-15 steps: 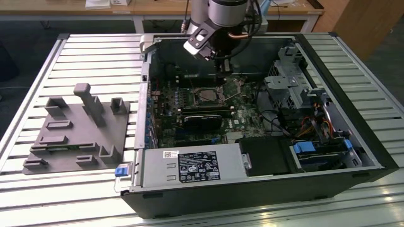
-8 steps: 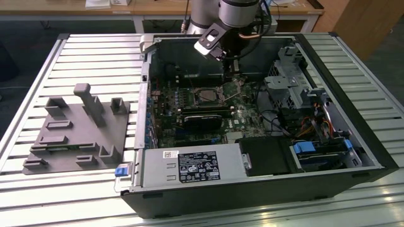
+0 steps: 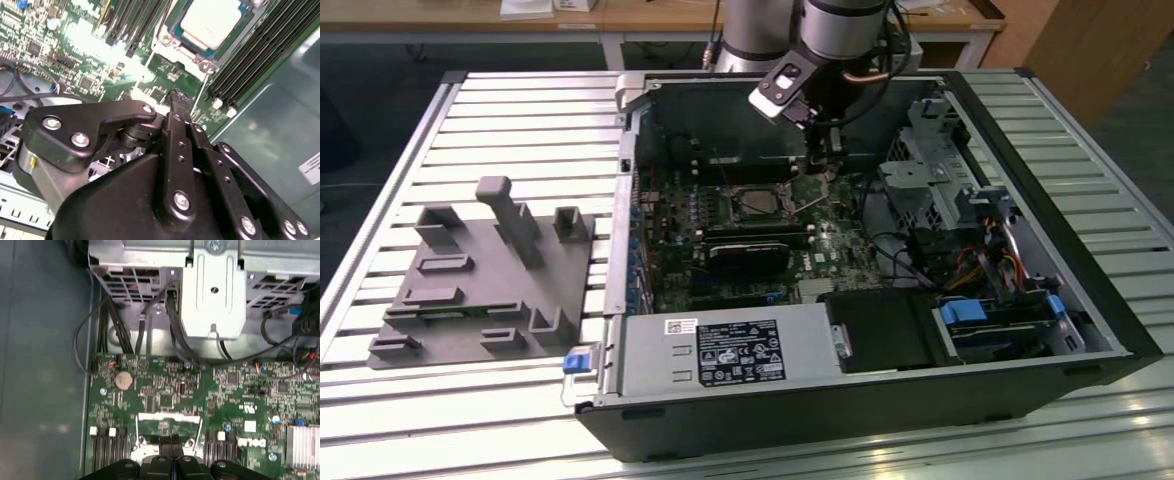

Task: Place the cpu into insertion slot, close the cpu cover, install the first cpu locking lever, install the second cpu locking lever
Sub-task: 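Close the cpu cover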

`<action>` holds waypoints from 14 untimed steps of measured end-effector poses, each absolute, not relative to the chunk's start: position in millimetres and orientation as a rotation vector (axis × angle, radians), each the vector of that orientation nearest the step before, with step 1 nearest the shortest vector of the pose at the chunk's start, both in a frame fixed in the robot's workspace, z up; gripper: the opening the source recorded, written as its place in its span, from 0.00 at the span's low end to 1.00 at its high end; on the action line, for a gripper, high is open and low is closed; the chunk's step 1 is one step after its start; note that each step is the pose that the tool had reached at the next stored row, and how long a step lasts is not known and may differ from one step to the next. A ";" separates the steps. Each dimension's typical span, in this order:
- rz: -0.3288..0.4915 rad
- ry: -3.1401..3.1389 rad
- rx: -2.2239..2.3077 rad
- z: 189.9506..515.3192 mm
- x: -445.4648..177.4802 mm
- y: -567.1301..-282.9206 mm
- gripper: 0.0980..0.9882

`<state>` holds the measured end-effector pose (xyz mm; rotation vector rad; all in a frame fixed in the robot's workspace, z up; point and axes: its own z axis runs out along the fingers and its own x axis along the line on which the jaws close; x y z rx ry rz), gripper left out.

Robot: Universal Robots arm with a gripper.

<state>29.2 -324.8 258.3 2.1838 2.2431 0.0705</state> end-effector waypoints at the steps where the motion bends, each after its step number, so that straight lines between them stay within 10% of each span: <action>1: 0.070 2.243 2.184 258.1 31.0 -324.9 0.01; 14: 0.068 2.225 2.202 252.5 47.8 -324.5 0.01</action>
